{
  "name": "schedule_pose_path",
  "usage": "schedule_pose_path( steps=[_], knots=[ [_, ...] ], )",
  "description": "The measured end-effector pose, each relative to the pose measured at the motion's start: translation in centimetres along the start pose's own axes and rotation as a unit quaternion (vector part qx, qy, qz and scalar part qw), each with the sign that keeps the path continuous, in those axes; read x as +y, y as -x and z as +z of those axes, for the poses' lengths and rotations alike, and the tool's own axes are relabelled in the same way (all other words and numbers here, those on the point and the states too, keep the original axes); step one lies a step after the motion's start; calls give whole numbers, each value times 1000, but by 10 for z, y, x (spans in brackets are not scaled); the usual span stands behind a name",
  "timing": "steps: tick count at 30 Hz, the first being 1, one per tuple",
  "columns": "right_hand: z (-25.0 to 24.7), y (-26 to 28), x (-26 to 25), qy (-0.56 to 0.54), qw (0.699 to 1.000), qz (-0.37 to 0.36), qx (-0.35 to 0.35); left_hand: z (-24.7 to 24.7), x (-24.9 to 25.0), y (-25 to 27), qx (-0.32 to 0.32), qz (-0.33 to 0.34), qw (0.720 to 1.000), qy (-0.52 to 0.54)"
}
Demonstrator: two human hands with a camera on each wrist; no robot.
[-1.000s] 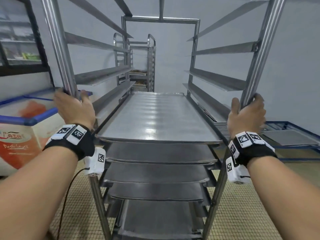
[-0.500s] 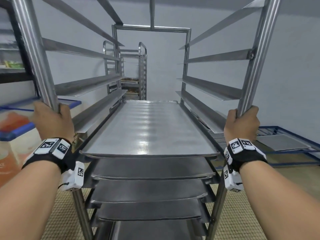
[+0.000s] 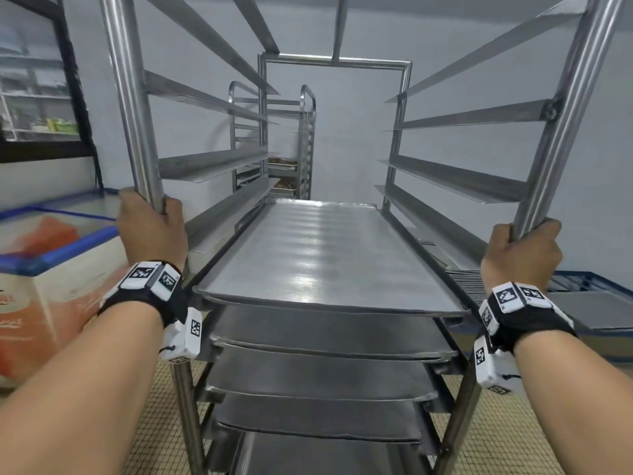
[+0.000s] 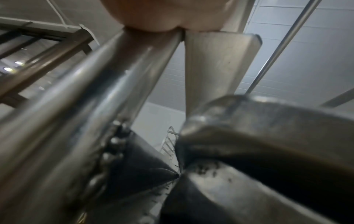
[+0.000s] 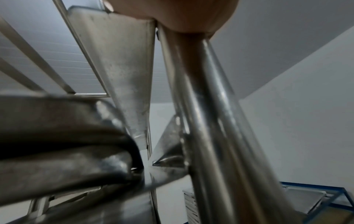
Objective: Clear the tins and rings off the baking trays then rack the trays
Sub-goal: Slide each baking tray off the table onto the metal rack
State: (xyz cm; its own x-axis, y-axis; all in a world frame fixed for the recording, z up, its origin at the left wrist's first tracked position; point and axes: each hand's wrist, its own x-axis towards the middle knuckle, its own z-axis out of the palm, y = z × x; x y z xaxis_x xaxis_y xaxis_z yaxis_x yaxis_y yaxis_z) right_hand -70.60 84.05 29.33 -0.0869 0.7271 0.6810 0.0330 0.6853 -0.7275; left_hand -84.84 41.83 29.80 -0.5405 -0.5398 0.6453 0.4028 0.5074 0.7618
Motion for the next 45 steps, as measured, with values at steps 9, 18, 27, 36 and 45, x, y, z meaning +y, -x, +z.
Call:
schedule_pose_path(
  steps=[9, 18, 27, 36, 45],
  knots=[
    [46, -1, -2, 40, 998, 3, 41, 60, -23, -37, -25, 8, 999, 36],
    [99, -1, -6, 71, 995, 21, 69, 136, -51, -80, -72, -2, 996, 56],
    [144, -40, 24, 100, 989, 43, 105, 213, -49, -80, -105, 14, 992, 72],
    [194, -108, 82, 100, 989, 26, 101, 301, -24, -63, -101, 4, 992, 71],
    [241, -180, 148, 80, 993, 4, 83, 394, 1, -40, -101, -19, 992, 69]
  ],
)
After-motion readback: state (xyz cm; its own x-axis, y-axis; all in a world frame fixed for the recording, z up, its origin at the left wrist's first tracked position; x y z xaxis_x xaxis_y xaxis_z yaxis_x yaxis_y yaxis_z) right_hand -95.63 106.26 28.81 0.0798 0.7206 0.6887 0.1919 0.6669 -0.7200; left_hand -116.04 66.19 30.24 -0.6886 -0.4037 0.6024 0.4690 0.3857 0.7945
